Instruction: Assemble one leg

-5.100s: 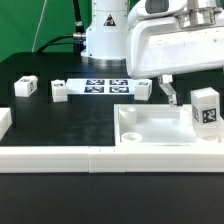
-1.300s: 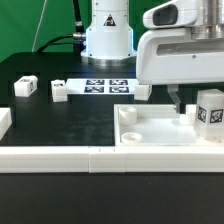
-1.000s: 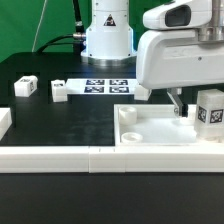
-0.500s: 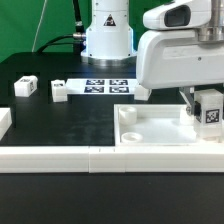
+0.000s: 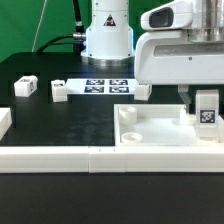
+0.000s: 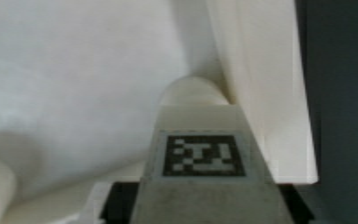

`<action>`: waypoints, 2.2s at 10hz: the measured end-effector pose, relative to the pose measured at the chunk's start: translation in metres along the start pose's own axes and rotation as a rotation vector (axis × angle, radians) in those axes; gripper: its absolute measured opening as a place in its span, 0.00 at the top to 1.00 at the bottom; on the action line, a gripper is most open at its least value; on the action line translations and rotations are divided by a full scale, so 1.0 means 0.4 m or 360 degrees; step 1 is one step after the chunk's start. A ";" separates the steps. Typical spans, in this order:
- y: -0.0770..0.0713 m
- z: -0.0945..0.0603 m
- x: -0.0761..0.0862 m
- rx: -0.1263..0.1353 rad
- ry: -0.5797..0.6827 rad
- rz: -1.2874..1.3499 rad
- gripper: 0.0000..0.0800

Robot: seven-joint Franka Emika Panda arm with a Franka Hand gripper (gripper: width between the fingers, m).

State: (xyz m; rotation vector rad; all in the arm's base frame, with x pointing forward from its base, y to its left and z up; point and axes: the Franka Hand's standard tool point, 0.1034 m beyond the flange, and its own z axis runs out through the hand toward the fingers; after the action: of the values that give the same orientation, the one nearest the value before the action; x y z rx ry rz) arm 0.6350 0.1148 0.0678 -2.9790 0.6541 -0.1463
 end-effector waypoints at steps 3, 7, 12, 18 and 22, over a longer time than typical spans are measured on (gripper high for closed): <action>0.002 0.002 -0.002 0.0025 -0.0023 0.0573 0.64; 0.002 0.003 -0.004 0.0052 -0.0040 0.0935 0.64; -0.008 0.001 0.000 0.0066 0.0007 0.0412 0.23; -0.033 -0.031 0.021 -0.0073 -0.0024 -0.0923 0.19; -0.026 -0.024 0.021 -0.0078 0.0003 -0.1256 0.19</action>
Offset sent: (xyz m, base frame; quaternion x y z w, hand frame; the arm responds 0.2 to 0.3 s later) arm -0.0004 -0.0021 -0.0091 0.0083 -0.0132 0.3386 0.9408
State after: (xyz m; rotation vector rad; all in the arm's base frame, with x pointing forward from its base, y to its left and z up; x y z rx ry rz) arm 0.6457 0.1199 0.0791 -3.0899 -0.5528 -0.1786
